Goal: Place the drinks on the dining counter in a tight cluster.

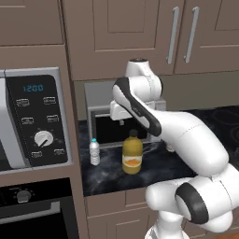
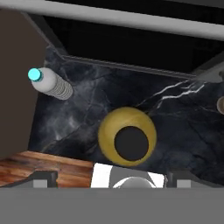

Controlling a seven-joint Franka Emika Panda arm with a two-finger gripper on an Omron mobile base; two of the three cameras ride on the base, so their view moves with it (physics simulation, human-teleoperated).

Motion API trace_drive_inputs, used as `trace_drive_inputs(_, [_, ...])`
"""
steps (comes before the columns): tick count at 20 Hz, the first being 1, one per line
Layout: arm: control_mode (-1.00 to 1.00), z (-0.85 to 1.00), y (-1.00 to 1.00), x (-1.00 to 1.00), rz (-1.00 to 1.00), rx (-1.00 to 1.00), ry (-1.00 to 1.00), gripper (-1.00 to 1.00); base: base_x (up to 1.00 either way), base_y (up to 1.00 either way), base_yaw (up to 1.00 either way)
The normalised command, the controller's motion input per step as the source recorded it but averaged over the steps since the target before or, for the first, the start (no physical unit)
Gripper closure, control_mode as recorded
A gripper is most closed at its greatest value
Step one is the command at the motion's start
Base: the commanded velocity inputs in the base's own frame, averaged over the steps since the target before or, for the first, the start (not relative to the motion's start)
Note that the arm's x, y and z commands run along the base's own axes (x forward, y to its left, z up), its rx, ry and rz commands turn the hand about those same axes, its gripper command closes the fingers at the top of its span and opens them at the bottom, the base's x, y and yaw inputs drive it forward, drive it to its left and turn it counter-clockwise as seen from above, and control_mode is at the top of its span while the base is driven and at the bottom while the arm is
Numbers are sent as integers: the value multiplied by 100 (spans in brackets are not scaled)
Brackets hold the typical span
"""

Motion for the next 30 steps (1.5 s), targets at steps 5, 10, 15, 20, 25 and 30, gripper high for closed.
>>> trace_drive_inputs(5, [-100, -1, -36, -18, -15, 0, 12, -100, 0, 0, 0])
trace_drive_inputs(10, [-100, -23, -3, -5, -5, 0, -1, -100, 0, 0, 0])
trace_drive_inputs(15, [-100, -33, 9, 36, 0, 0, -8, -100, 0, 0, 0])
trace_drive_inputs(20, [-100, -40, 1, 30, 0, 0, -11, -100, 0, 0, 0])
trace_drive_inputs(25, [-100, -13, 0, -12, 0, 0, -6, -100, 0, 0, 0])
trace_drive_inputs(30, [-100, -3, 0, -44, 0, 0, -3, -100, 0, 0, 0])
